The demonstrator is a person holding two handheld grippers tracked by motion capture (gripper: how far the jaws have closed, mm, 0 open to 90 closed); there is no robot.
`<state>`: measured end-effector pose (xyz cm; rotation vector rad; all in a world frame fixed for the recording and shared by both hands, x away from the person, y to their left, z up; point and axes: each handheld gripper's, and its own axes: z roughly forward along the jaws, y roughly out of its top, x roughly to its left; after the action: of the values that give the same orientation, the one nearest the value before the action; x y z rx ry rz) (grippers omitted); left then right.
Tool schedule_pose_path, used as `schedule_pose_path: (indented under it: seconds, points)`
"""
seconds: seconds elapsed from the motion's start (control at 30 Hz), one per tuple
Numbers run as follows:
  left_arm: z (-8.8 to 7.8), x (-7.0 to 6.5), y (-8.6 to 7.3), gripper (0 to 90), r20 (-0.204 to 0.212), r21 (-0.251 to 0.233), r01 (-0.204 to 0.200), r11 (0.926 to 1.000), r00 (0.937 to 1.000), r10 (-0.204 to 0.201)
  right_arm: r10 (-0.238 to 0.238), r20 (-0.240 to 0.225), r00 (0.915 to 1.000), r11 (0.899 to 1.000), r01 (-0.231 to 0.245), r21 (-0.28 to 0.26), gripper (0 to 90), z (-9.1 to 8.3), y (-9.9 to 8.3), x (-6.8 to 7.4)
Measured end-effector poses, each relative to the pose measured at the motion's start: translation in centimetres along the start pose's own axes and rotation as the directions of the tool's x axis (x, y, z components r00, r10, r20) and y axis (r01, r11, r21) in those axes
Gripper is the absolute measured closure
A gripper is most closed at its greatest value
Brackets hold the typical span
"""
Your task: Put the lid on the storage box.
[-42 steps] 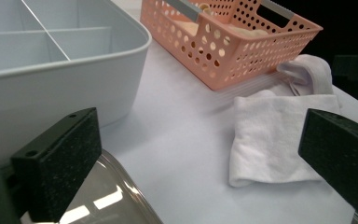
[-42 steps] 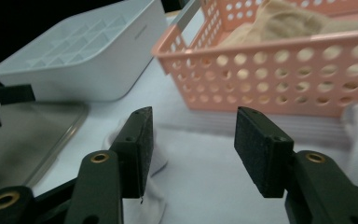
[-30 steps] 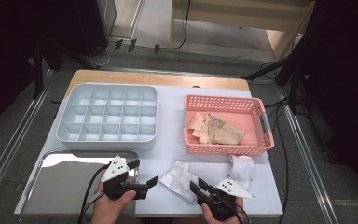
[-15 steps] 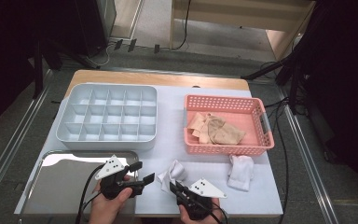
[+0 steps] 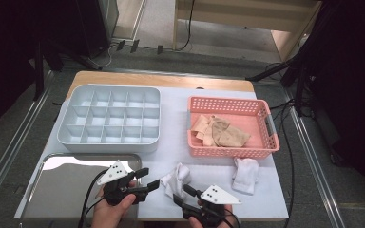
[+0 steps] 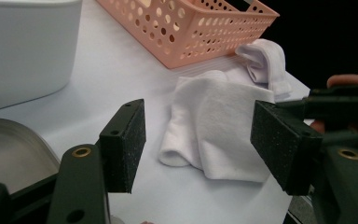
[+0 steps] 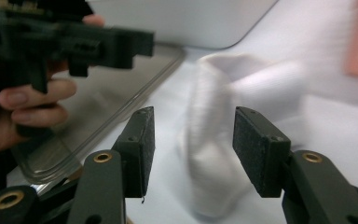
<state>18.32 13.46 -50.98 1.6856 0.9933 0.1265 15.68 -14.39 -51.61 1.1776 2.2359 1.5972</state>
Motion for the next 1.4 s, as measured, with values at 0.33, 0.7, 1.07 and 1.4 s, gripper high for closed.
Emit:
schedule_pose_path:
  seconds: [0.33,0.7,1.07,1.4]
  points:
    - [1.5,-2.8,-0.7,37.0,0.032,0.037,-0.056,0.9977,0.998,0.055,0.129,0.179,0.9754,0.991,-0.13,-0.005,77.1,-1.8,-0.1,-3.7]
    - [3.8,-5.4,-1.0,48.5,-0.068,0.124,-0.12,0.985,0.9894,0.129,0.109,0.084,0.9905,0.986,-0.119,0.121,80.4,1.3,-0.9,-2.4]
    - [3.1,-3.1,-0.6,89.6,-0.048,0.148,-0.071,0.9865,0.9958,0.079,0.172,0.191,0.9664,0.985,-0.169,-0.032,52.2,1.3,0.2,-3.8]
    - [2.2,-2.1,-0.4,90.0,-0.03,0.133,-0.048,0.99,0.9982,0.052,0.208,0.095,0.9735,0.976,-0.213,0.045,90.0,2.3,0.6,-4.4]
